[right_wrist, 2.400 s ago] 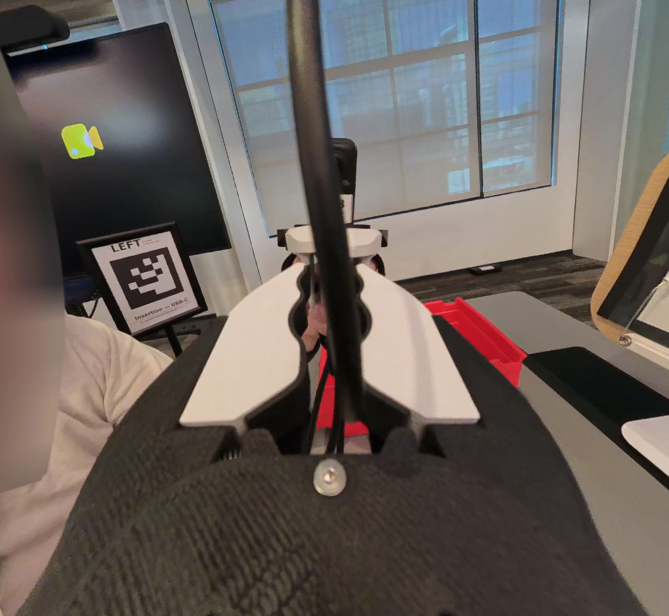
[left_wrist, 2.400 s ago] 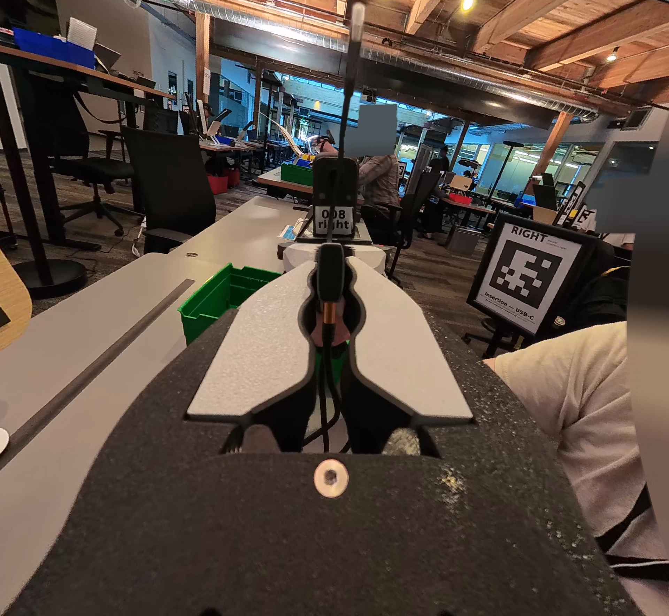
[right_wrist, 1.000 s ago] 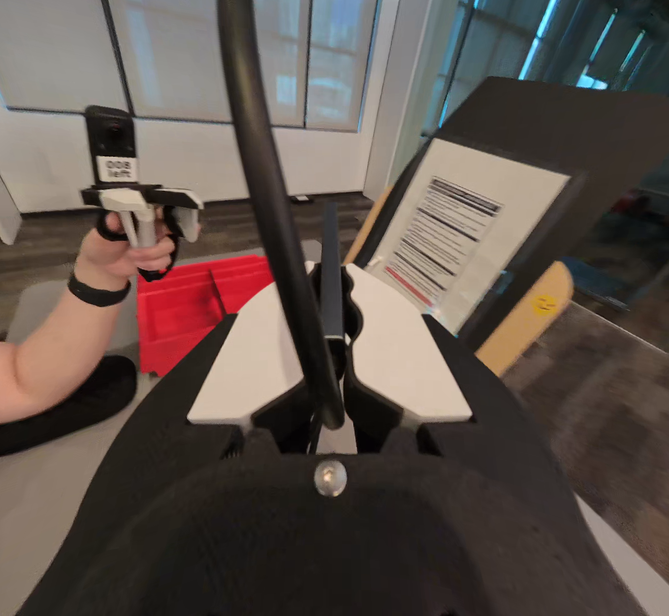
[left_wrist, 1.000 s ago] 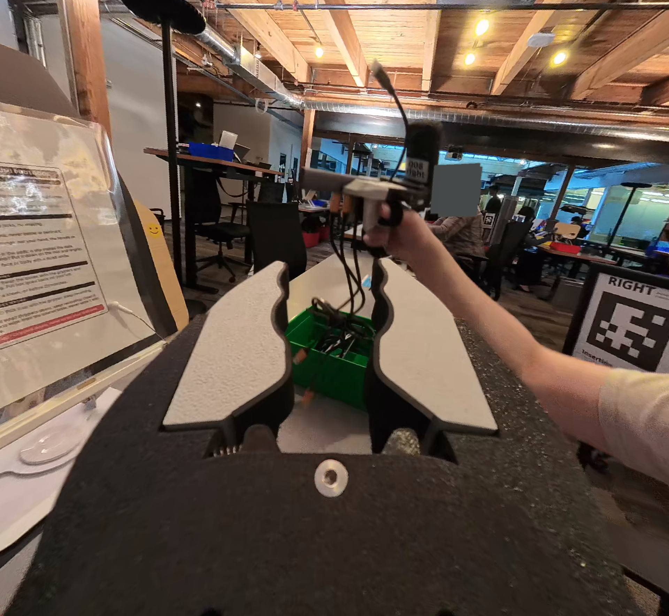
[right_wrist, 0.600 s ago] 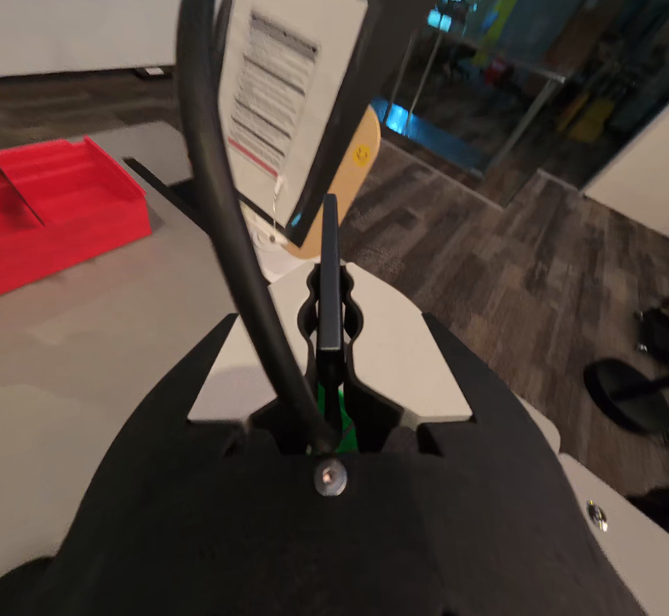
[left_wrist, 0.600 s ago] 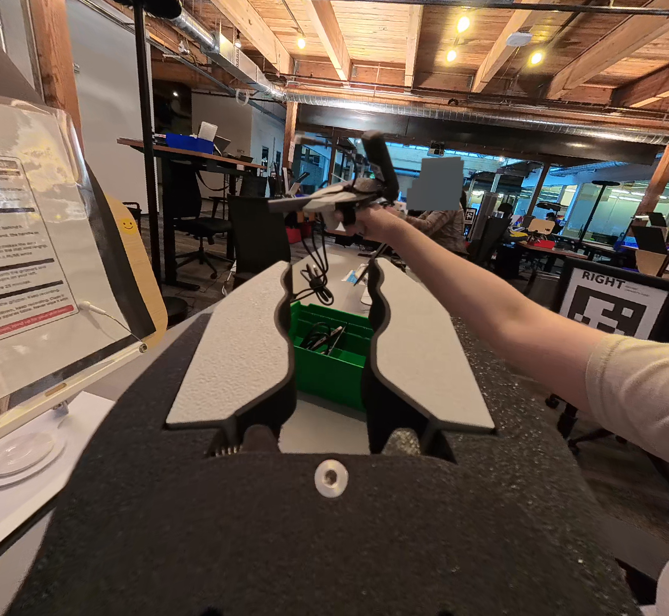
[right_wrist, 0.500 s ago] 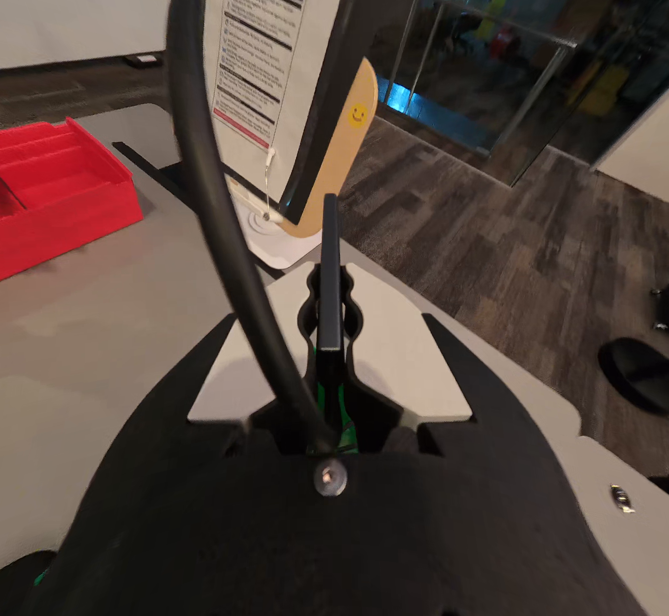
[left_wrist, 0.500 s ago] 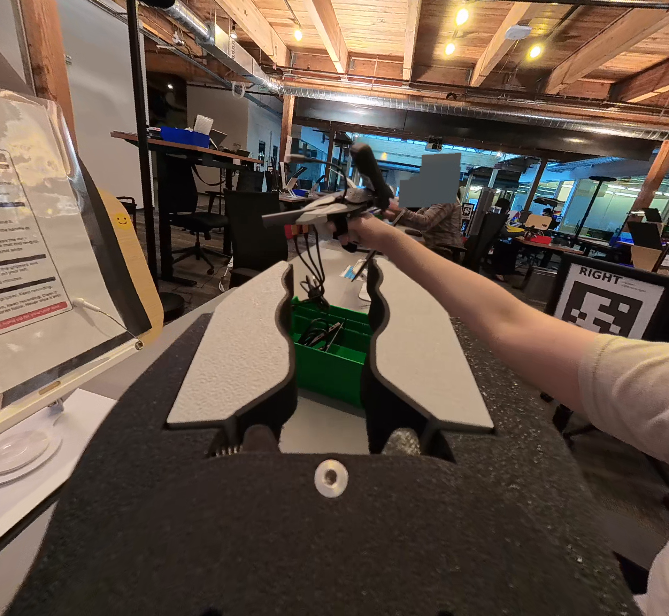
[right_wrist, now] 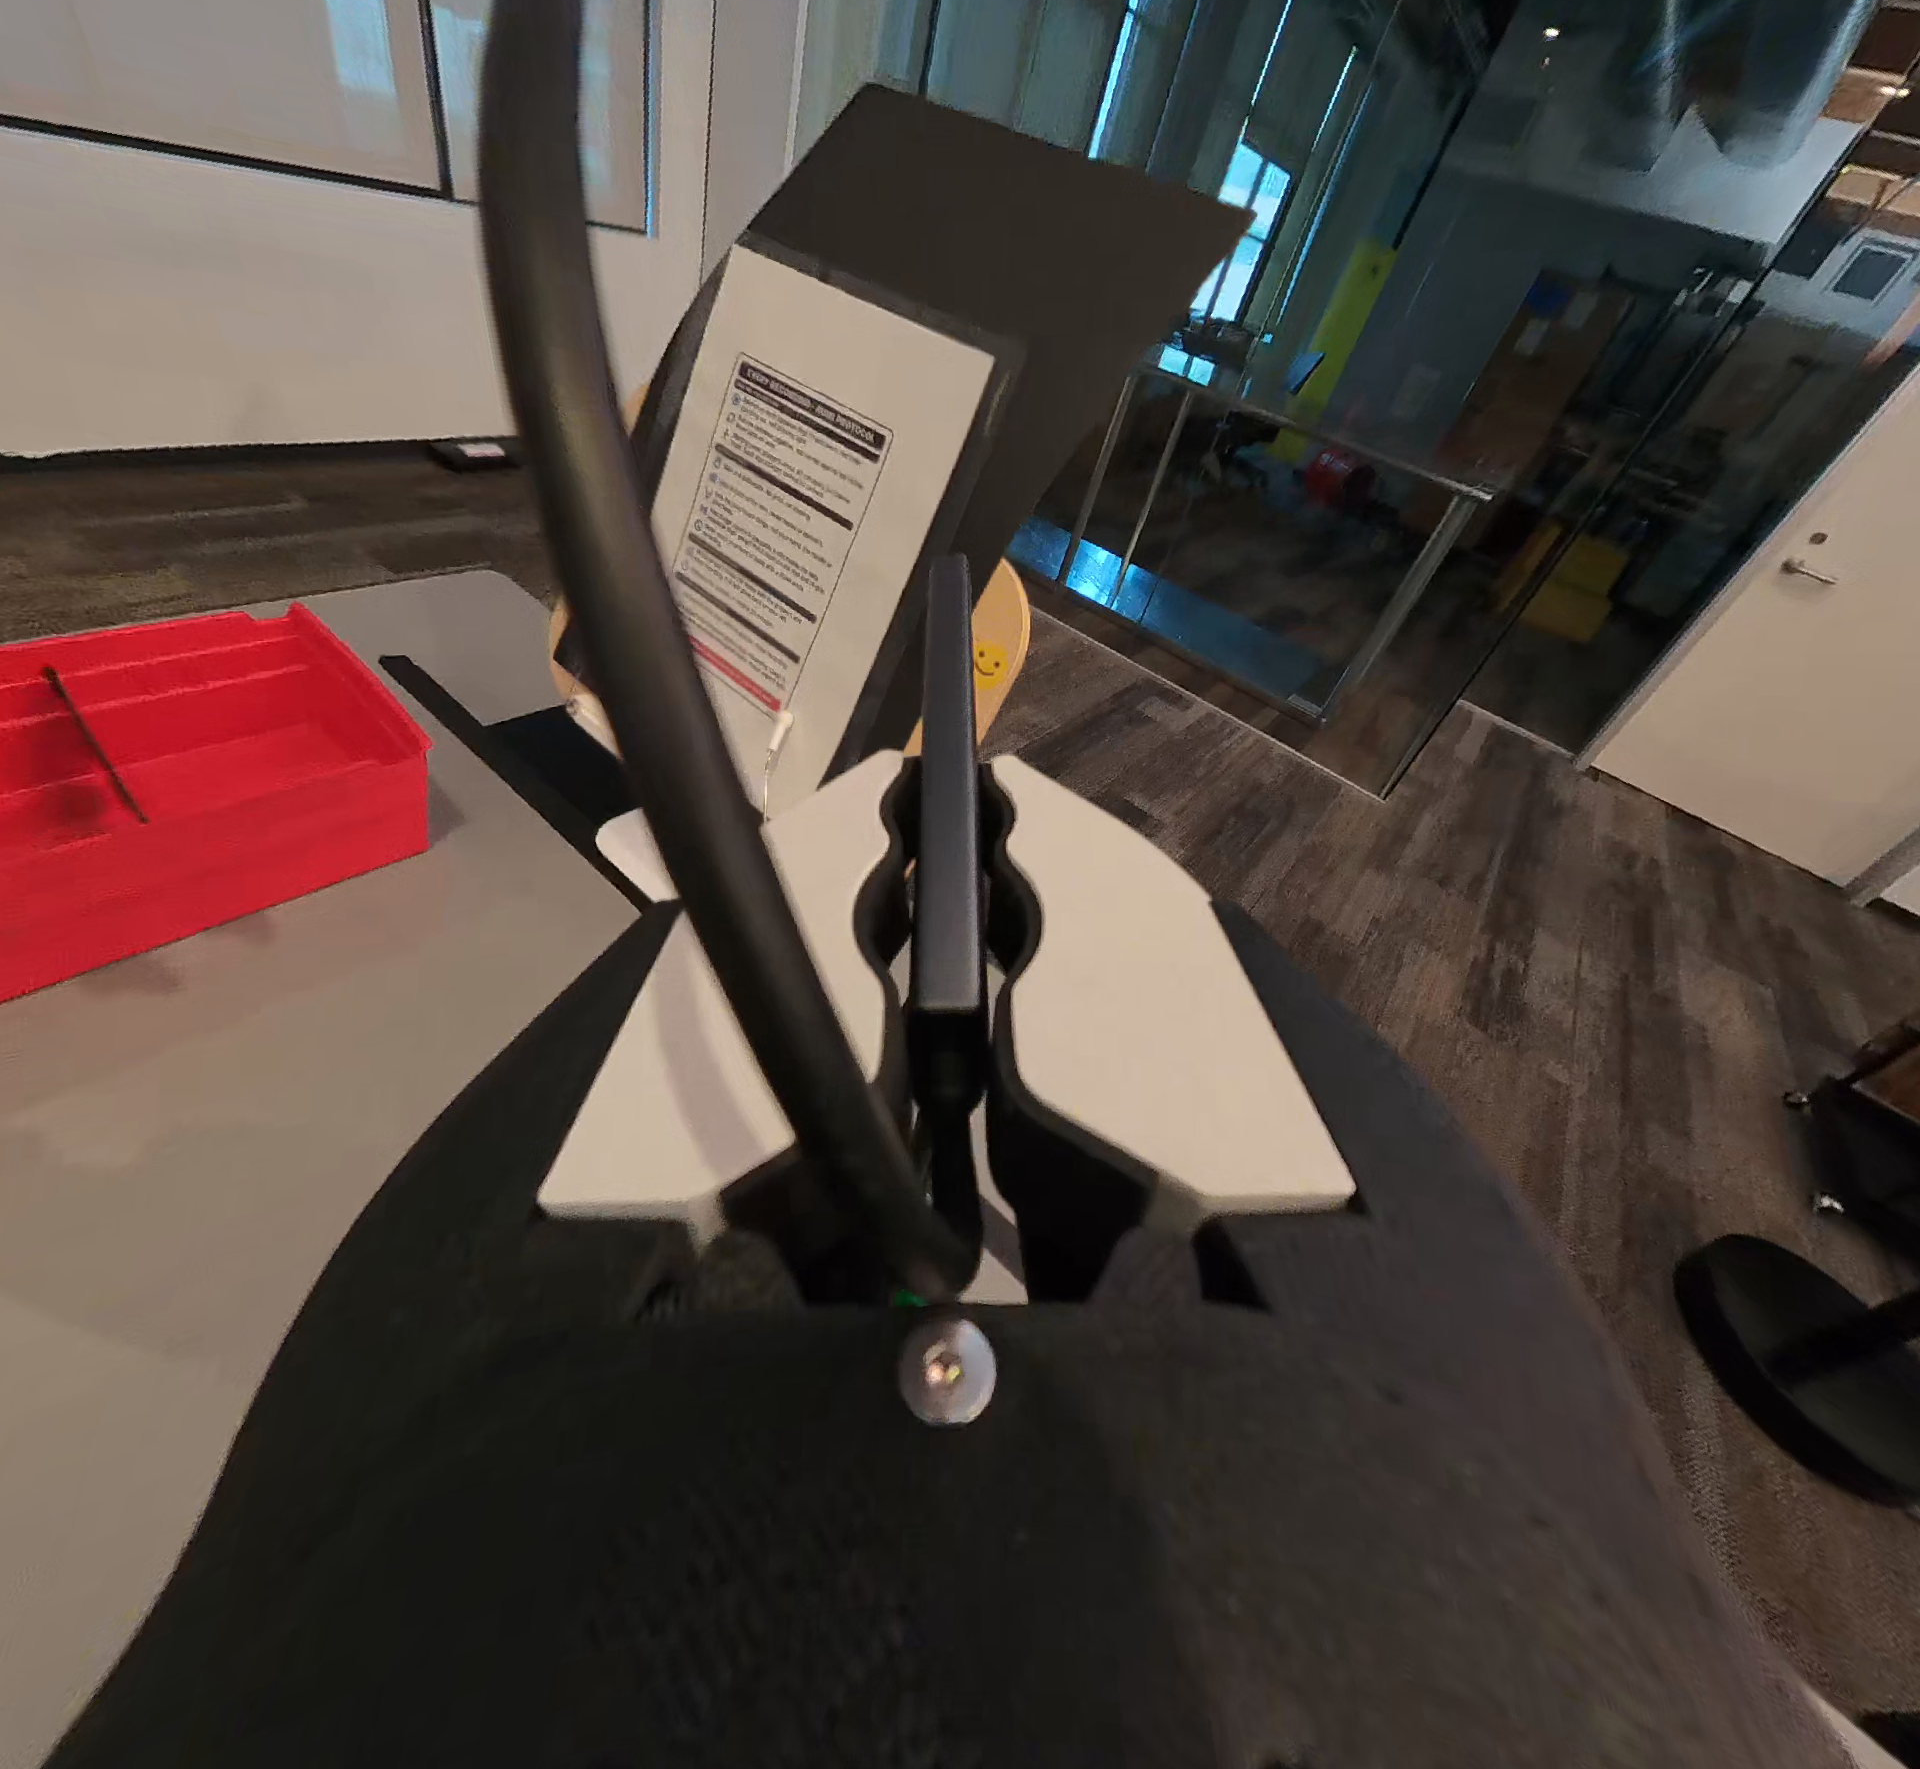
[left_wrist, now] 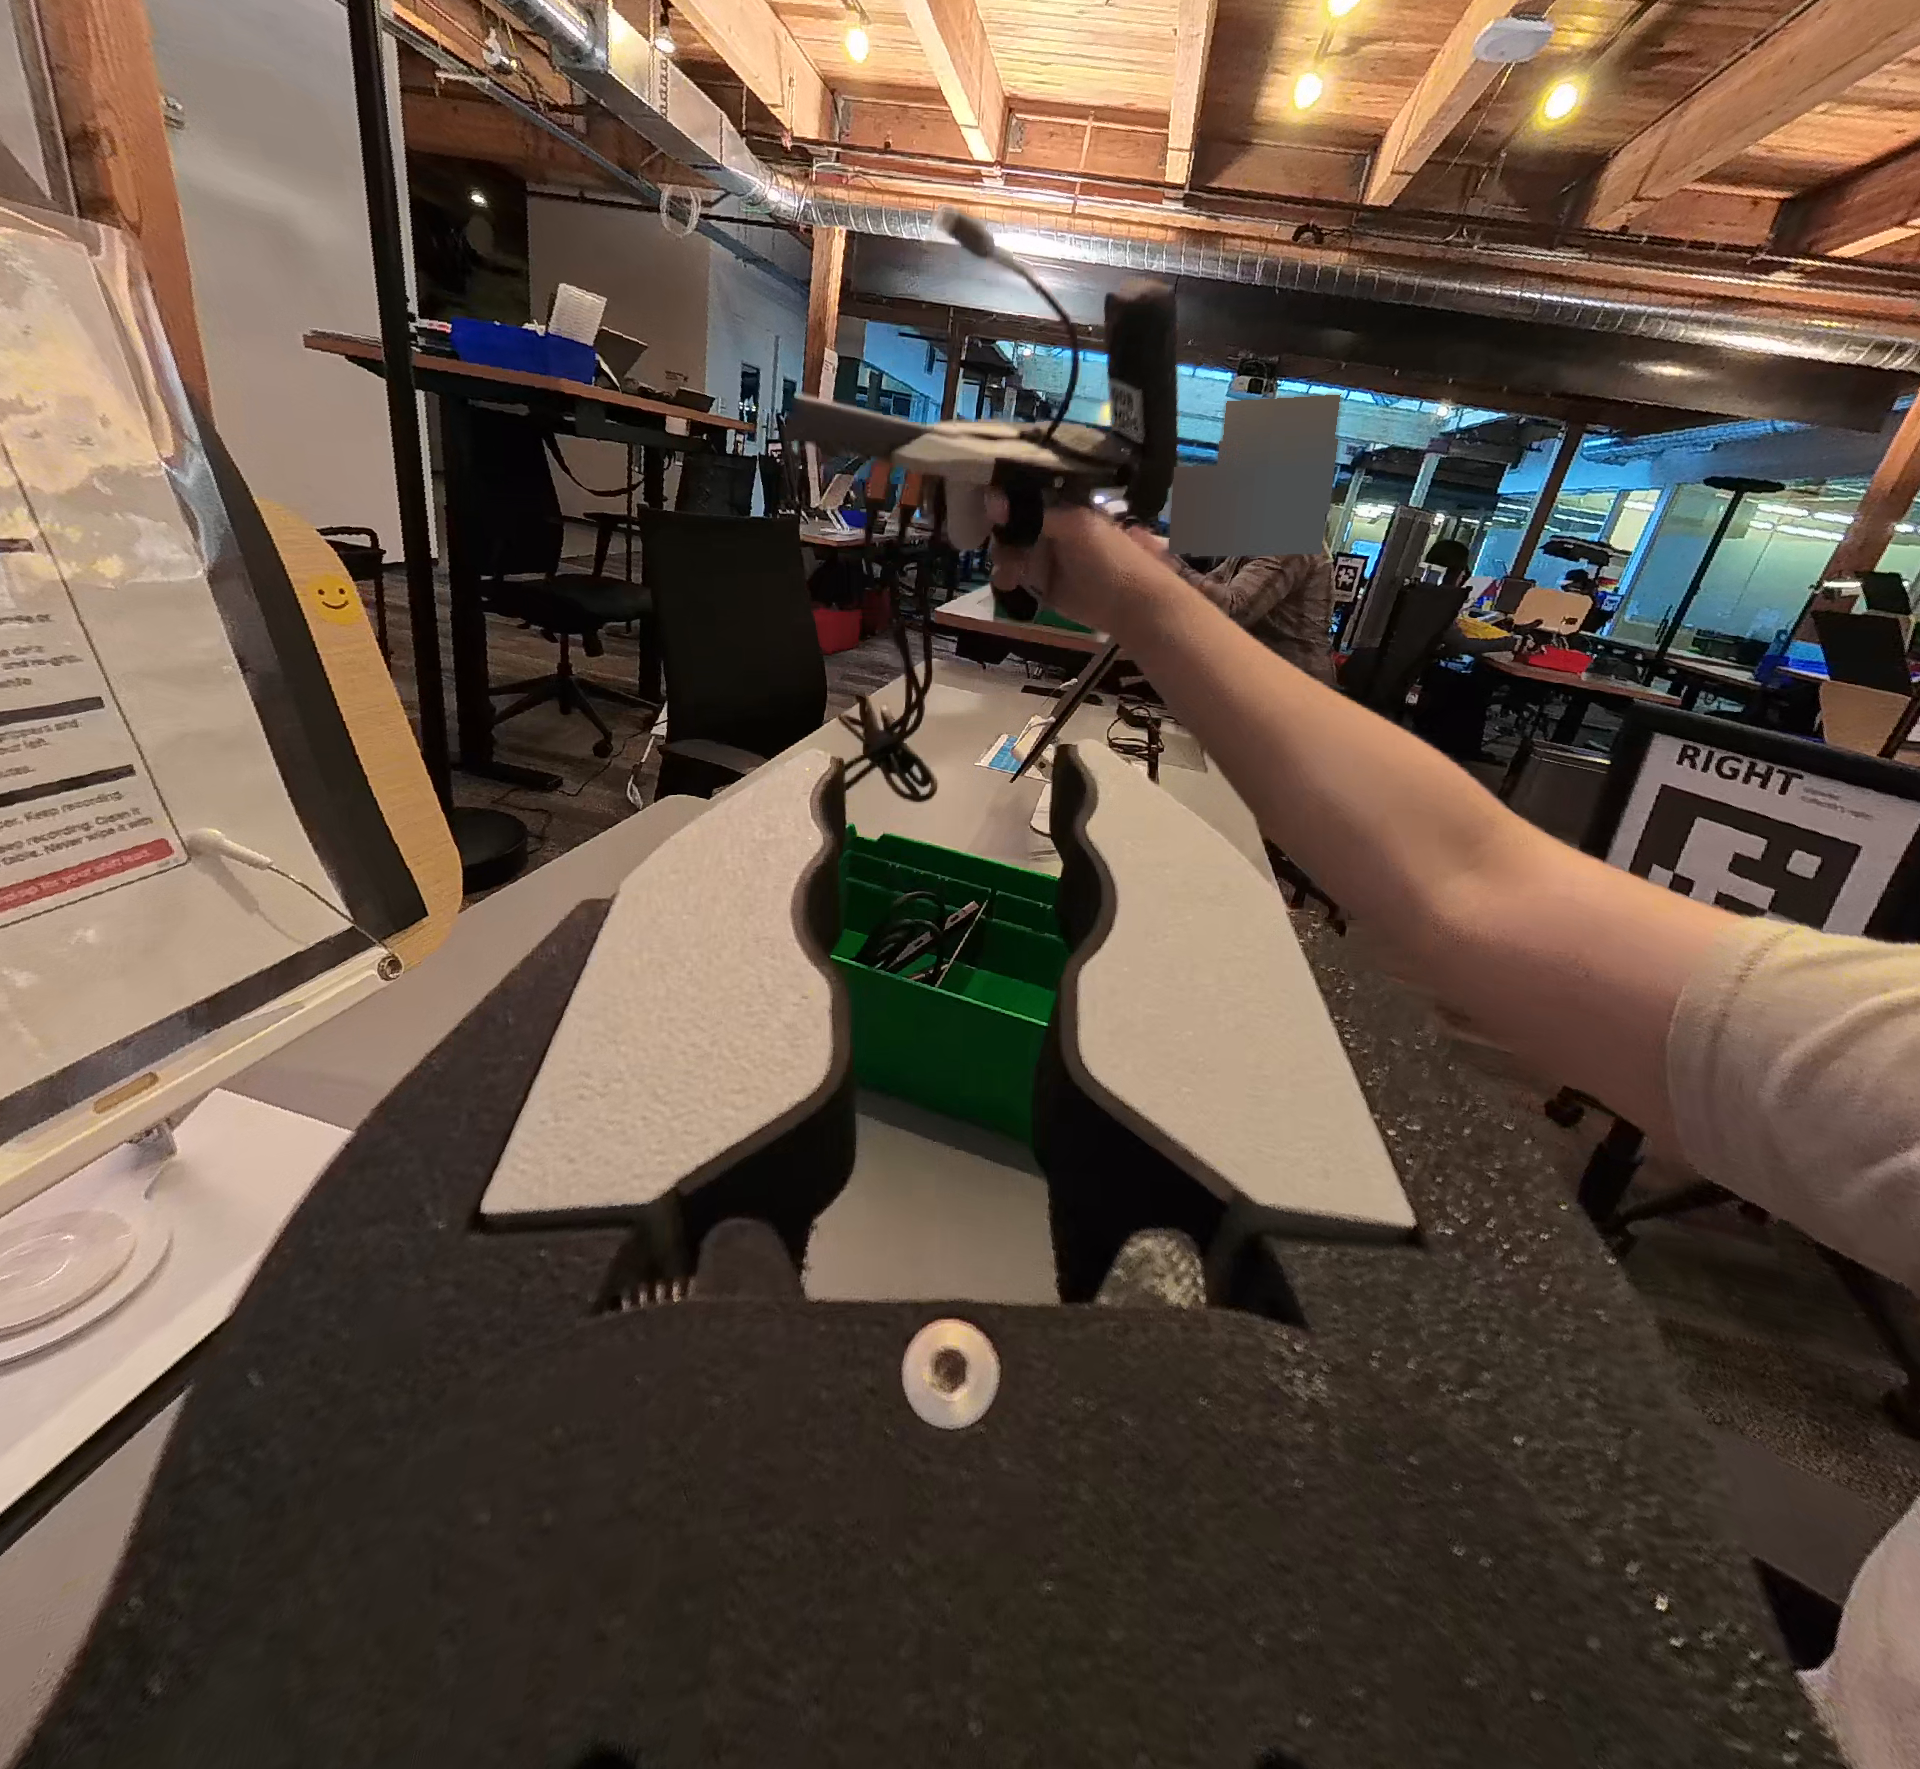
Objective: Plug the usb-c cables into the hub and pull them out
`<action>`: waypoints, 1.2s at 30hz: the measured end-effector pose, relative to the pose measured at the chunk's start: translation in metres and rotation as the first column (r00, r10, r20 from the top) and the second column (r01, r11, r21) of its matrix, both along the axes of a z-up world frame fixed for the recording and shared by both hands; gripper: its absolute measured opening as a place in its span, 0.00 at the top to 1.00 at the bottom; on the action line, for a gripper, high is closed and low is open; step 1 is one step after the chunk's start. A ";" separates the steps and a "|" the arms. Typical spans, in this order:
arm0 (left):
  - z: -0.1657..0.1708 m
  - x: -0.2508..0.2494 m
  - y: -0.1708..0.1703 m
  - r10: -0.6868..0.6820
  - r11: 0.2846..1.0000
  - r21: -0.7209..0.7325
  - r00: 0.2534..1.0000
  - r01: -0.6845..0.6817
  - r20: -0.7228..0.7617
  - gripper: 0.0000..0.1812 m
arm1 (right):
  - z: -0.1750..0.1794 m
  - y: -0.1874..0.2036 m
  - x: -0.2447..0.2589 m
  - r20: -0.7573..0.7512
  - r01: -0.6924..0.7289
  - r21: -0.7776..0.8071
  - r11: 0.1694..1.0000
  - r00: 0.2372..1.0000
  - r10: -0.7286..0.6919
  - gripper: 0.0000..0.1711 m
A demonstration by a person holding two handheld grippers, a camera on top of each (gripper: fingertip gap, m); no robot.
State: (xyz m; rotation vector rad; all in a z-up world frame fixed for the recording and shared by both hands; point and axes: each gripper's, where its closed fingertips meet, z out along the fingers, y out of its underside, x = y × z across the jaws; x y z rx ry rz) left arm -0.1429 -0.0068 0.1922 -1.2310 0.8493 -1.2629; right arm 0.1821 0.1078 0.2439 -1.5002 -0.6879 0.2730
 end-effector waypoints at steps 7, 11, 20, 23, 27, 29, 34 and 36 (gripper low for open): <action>0.002 -0.003 0.002 0.014 1.000 -0.013 1.000 -0.013 0.011 0.79 | 0.003 -0.011 0.013 0.080 0.047 -0.103 0.994 0.996 -0.039 0.94; 0.004 -0.004 0.000 0.007 1.000 -0.011 1.000 -0.007 0.022 0.79 | -0.025 -0.003 0.025 0.086 0.096 -0.178 0.979 0.993 -0.082 0.94; 0.000 0.000 0.000 0.000 1.000 -0.010 1.000 0.000 0.004 0.79 | -0.122 0.026 0.024 0.140 0.100 -0.324 0.941 0.989 -0.057 0.94; 0.001 0.000 0.000 -0.002 1.000 -0.006 1.000 0.002 0.005 0.79 | -0.162 0.019 0.017 0.197 0.029 -0.358 0.933 0.979 0.045 0.94; 0.001 0.001 0.000 0.000 1.000 -0.006 1.000 0.000 0.006 0.80 | -0.216 0.008 0.020 0.321 0.020 -0.481 0.876 0.934 0.156 0.94; 0.000 0.003 0.000 0.000 1.000 -0.004 1.000 0.000 -0.002 0.80 | -0.240 0.003 0.018 0.411 0.043 -0.546 0.837 0.884 0.222 0.94; -0.004 0.010 -0.002 -0.003 1.000 0.001 1.000 0.003 -0.026 0.80 | -0.306 -0.002 0.031 0.683 0.300 -0.659 0.690 0.622 0.383 0.94; -0.005 0.011 -0.002 -0.005 1.000 0.002 0.999 0.005 -0.032 0.80 | -0.327 -0.005 0.033 0.691 0.381 -0.695 0.609 0.586 0.422 0.93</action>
